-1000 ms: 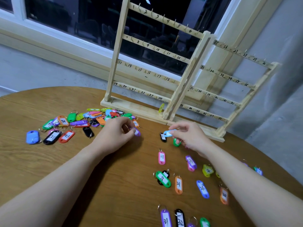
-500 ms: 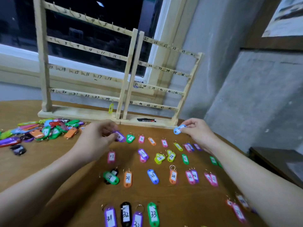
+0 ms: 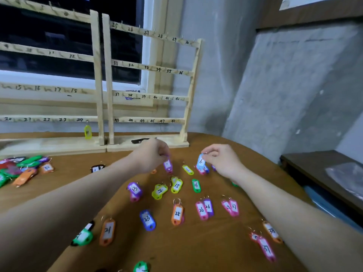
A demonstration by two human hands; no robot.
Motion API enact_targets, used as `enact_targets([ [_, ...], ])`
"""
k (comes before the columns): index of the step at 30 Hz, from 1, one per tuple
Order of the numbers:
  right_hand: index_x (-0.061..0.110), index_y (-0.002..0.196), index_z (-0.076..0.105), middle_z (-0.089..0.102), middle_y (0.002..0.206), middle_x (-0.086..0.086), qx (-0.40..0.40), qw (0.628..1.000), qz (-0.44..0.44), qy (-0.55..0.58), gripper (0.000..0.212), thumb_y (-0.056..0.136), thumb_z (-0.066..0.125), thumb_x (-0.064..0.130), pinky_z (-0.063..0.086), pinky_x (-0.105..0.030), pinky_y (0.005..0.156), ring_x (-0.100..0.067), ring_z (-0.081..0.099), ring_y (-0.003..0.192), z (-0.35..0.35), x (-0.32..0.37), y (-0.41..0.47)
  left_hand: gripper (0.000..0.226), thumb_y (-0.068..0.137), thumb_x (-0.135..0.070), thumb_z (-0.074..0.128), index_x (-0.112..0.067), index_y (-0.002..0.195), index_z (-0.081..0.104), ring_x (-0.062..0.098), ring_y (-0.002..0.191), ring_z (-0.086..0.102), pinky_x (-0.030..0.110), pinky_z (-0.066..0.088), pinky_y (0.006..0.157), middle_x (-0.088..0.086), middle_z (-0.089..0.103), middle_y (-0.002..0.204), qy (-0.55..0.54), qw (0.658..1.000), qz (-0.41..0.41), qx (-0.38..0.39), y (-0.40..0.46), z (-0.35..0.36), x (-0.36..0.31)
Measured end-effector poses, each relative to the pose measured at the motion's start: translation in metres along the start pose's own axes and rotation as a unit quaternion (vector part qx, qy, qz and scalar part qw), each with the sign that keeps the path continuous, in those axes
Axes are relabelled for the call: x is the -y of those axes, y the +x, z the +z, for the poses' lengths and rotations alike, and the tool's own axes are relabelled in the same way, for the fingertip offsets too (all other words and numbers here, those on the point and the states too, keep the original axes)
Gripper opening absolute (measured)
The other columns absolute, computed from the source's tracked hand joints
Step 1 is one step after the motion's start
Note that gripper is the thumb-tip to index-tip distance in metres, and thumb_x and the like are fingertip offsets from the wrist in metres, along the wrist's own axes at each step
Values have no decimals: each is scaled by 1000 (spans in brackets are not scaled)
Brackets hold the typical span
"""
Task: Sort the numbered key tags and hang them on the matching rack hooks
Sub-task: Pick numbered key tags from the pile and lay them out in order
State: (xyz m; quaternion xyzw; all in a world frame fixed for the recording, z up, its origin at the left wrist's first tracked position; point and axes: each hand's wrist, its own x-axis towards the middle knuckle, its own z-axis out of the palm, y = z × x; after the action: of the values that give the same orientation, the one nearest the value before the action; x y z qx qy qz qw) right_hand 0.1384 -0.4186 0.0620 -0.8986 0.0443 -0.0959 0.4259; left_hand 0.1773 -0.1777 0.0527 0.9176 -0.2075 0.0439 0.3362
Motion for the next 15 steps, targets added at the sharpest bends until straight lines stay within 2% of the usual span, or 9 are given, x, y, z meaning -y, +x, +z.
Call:
enact_targets([
  [4, 14, 88, 74, 75, 79, -7, 13, 1000, 5, 3, 4, 92, 73, 14, 43, -21, 54, -15, 63, 64, 17, -7, 16, 16, 87, -5, 62, -17, 89, 74, 15, 80, 64, 19, 44, 64, -8, 69, 79, 20, 999, -11, 26, 26, 6, 5],
  [7, 9, 89, 73, 65, 62, 0, 30, 999, 13, 5, 6, 93, 69, 12, 38, -17, 42, -16, 52, 48, 29, -11, 27, 18, 89, -4, 62, -20, 85, 71, 10, 73, 60, 10, 39, 57, -10, 67, 75, 31, 998, -10, 58, 37, 14, 11],
  [9, 12, 86, 72, 59, 55, 6, 31, 999, 8, -11, 8, 94, 70, 14, 35, -18, 40, -13, 48, 46, 35, -13, 32, 20, 89, -5, 62, -22, 86, 71, 8, 73, 58, 5, 35, 55, -11, 65, 77, 44, 997, -4, 68, 40, 19, 14],
  [11, 20, 81, 71, 63, 63, 6, 34, 999, -5, -39, 13, 93, 71, 18, 39, -20, 48, -11, 55, 57, 41, -15, 37, 19, 90, -5, 62, -21, 88, 72, 6, 75, 57, 4, 34, 57, -11, 64, 79, 52, 997, 0, 63, 41, 23, 17],
  [13, 29, 76, 68, 68, 85, 1, 33, 997, -12, -73, 18, 93, 71, 24, 42, -23, 56, -11, 62, 76, 47, -18, 42, 19, 91, -7, 62, -23, 87, 71, 5, 77, 57, 6, 36, 61, -13, 63, 80, 54, 997, 4, 56, 42, 25, 20],
  [15, 33, 75, 66, 67, 99, -1, 28, 993, -17, -110, 19, 93, 71, 29, 40, -23, 58, -8, 61, 82, 50, -21, 45, 19, 91, -9, 63, -26, 86, 67, 4, 78, 57, 8, 37, 63, -13, 63, 82, 61, 996, 8, 57, 43, 26, 21],
])
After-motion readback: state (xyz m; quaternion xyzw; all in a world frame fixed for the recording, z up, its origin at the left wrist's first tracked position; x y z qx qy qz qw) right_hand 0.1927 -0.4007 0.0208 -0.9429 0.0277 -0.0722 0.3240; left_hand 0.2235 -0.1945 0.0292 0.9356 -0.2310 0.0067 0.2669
